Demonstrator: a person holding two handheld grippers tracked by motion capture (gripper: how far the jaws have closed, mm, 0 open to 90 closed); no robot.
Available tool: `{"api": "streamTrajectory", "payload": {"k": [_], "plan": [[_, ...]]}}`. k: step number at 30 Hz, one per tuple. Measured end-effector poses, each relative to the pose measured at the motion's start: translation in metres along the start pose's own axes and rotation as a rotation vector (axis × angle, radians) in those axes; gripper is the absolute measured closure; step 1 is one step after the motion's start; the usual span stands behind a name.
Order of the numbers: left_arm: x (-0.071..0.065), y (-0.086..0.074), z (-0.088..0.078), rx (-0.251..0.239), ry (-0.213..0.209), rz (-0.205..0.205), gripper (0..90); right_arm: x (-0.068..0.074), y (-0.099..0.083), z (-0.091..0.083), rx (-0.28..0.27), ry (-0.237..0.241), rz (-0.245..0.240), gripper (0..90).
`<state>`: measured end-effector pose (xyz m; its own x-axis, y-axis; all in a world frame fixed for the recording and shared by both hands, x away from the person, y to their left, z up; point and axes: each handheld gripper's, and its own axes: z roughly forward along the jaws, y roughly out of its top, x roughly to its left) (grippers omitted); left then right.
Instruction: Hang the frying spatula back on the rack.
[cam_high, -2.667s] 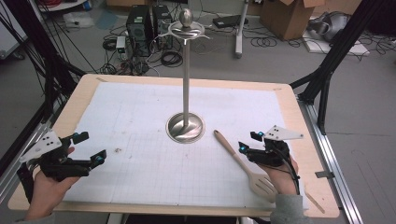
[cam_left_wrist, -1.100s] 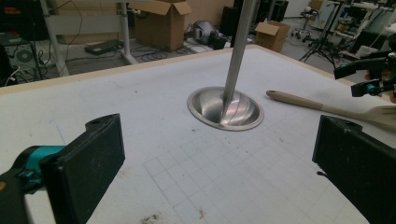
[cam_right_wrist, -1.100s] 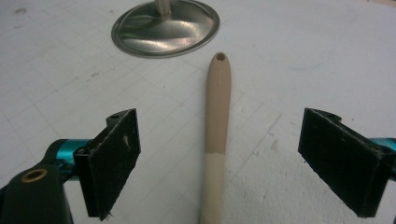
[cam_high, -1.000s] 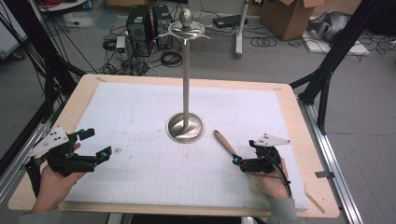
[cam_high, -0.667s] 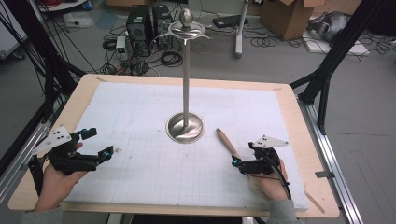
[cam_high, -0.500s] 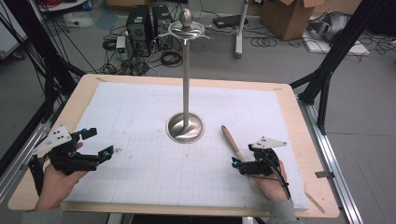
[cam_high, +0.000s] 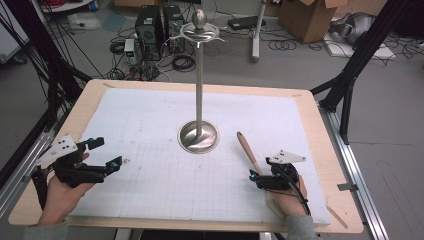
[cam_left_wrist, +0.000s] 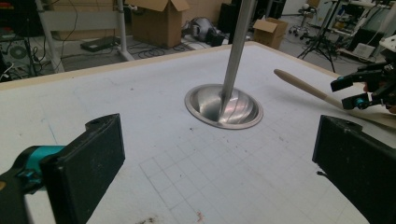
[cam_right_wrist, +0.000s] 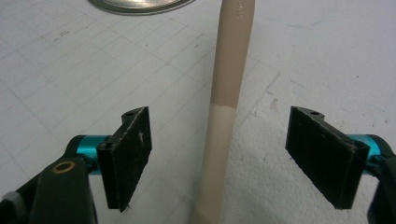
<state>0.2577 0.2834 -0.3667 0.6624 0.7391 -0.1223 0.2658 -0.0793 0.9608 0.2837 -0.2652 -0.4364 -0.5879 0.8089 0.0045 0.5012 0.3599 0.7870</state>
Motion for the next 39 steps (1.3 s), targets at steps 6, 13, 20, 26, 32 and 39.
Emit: {"api": "streamTrajectory", "payload": {"k": [6, 13, 20, 26, 32, 39], "plan": [[0.001, -0.001, 0.001, 0.007, 0.001, 0.000, 2.8, 0.001, -0.004, -0.002, -0.019, -0.018, 0.009, 29.9], [0.001, -0.001, 0.001, 0.007, 0.001, 0.001, 2.8, 0.002, -0.008, -0.002, 0.006, -0.033, 0.020, 39.6], [0.002, -0.002, 0.001, 0.006, 0.003, -0.007, 2.8, 0.004, -0.011, 0.001, 0.037, -0.032, 0.019, 44.3], [0.002, -0.002, 0.001, 0.004, 0.004, -0.007, 2.8, 0.004, -0.011, 0.001, 0.045, -0.037, 0.033, 47.2], [0.002, -0.002, 0.001, 0.006, 0.005, -0.006, 2.8, 0.004, -0.013, 0.000, 0.061, -0.026, 0.040, 52.2], [0.004, -0.003, 0.000, 0.007, 0.008, -0.008, 2.8, 0.005, -0.013, 0.000, 0.081, -0.024, 0.042, 56.2]]}}
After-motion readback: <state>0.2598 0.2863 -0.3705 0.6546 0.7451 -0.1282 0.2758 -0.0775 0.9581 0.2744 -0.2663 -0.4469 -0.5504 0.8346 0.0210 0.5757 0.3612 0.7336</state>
